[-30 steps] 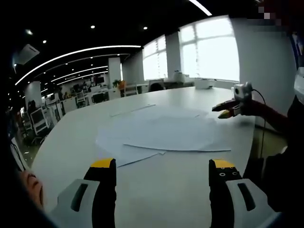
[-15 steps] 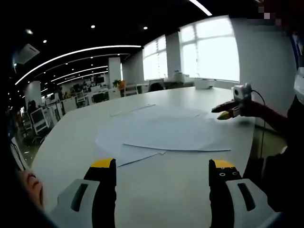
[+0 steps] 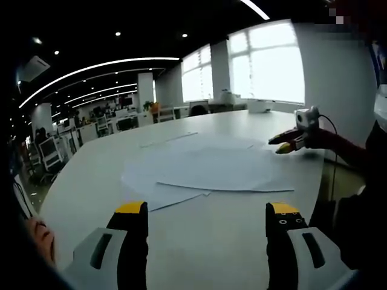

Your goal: Organize the stack of printing papers by aligning and flattening the scattered papers on the table

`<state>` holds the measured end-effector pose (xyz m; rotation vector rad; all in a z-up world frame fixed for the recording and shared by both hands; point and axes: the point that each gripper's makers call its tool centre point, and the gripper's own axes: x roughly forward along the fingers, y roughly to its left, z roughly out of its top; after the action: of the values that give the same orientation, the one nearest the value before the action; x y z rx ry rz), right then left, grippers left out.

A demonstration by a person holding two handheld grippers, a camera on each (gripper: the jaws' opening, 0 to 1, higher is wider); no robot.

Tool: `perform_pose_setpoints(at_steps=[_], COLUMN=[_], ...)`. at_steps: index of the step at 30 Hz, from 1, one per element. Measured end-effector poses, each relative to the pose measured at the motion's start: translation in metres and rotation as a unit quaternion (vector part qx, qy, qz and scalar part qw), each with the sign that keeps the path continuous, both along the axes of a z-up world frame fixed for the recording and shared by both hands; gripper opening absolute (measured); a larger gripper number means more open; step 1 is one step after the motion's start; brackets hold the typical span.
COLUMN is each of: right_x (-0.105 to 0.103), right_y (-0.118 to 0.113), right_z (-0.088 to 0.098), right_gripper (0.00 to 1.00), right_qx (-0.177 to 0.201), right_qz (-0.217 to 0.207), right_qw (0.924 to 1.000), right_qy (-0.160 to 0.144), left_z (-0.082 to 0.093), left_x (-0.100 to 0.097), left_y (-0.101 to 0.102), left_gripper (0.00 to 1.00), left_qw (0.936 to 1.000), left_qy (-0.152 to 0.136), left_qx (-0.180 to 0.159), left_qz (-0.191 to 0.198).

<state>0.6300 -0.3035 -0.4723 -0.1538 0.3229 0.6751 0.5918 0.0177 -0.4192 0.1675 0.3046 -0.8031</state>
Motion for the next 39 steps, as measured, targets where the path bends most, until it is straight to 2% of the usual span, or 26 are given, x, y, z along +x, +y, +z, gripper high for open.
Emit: perform_pose_setpoints(at_steps=[39], right_x=[0.008], right_y=[0.003], right_z=[-0.014], right_gripper=[0.33], right_qx=[0.009], right_qz=[-0.019], right_qw=[0.9996], right_qy=[0.018], left_z=[-0.001], left_x=[-0.002], left_y=[-0.003], left_gripper=[0.82], left_qw=[1.0000], left_qy=[0.003], left_qx=[-0.005], left_qz=[-0.004])
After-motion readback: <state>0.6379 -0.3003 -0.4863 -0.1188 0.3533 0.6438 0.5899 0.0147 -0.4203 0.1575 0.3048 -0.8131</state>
